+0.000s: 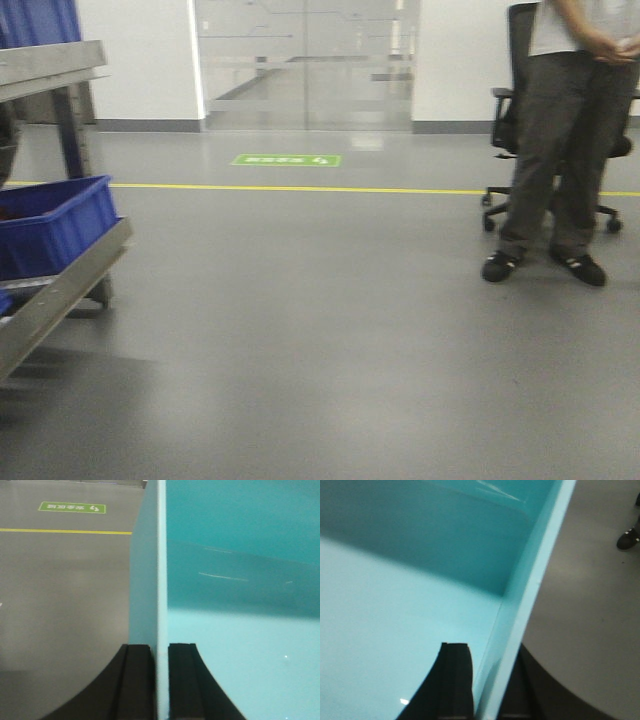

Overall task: Fetch blue bin and place on conveyor start
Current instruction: 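Hold the bin while driving toward the red-framed conveyor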

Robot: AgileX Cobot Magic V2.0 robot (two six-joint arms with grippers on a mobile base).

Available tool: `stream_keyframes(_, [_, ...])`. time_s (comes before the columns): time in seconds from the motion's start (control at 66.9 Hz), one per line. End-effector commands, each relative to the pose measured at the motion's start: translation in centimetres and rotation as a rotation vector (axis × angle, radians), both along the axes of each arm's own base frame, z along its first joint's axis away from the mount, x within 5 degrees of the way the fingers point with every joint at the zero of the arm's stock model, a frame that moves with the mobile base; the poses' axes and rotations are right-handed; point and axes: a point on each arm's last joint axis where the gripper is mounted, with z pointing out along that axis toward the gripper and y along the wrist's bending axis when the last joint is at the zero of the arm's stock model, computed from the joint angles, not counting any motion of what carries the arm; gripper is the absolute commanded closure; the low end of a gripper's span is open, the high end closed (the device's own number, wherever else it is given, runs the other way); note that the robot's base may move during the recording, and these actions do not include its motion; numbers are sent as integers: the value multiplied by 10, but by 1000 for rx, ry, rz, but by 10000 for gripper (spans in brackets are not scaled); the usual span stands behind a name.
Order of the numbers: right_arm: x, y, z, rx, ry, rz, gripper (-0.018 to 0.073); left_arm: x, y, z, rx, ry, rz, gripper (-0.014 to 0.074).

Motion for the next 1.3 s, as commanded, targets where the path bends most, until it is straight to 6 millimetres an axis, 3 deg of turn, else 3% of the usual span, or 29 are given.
stream_keyframes(0.0, [-2, -1, 8, -5, -57, 11, 711, -5, -2, 13, -76, -75, -22, 708])
stream_keyframes(1.285, [-2, -1, 8, -4, -61, 10, 711, -5, -2, 13, -76, -75, -22, 708])
